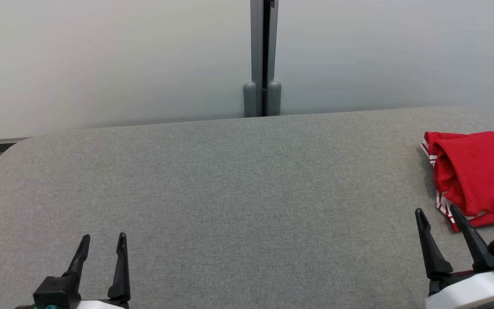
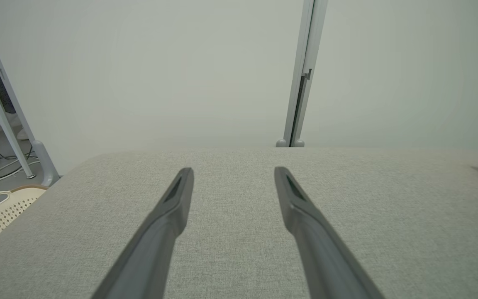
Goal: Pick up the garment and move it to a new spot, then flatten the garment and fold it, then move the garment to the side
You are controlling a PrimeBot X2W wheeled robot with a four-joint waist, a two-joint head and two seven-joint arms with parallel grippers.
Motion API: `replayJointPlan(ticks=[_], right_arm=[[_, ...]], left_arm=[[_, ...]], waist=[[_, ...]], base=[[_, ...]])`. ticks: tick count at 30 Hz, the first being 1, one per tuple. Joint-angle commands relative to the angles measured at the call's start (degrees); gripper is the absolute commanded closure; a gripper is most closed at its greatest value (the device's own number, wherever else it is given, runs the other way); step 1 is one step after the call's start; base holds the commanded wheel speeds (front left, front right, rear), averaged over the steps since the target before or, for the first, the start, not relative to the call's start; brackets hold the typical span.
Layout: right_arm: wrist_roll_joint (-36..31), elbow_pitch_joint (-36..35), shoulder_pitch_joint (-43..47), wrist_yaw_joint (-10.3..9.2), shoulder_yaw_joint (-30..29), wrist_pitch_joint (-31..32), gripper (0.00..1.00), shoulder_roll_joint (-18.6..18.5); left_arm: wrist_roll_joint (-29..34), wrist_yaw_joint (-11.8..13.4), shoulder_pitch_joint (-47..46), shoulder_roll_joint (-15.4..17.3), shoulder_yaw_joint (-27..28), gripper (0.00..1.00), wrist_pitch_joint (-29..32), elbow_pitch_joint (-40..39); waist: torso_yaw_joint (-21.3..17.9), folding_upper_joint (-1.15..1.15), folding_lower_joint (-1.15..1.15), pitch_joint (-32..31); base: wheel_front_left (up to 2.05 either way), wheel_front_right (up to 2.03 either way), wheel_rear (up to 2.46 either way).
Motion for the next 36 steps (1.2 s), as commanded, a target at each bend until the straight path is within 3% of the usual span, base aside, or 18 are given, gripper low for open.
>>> replayJointPlan(ticks=[1,3,4,36], right_arm=[[0.8,0.3,0.5,-0.11,0.1,-0.2,0.0,0.0],[0.9,0.5,0.5,-0.11,0.0,-0.1,0.0,-0.1],[0.6,0.5,0.0,0.0,0.1,0.0,1.0,0.1],[28.9,6.9,-3.9,-0.01,-2.6,2.0,1.0,2.6]], left_arm=[[-0.3,0.2,-0.7,0.4,0.3,0.0,-0.4,0.2],[-0.3,0.0,-1.0,0.5,0.1,0.0,-0.5,0.4],[0.0,0.0,-0.1,0.0,-0.1,1.0,-0.2,0.5],[-25.9,-7.2,-4.7,-4.4,6.1,1.0,5.5,5.8]], waist=[[0.1,0.0,0.0,0.0],[0.1,0.0,0.0,0.0],[0.1,0.0,0.0,0.0],[0.2,0.0,0.0,0.5]], base=[[0.0,0.0,0.0],[0.0,0.0,0.0],[0.0,0.0,0.0],[0.0,0.0,0.0]])
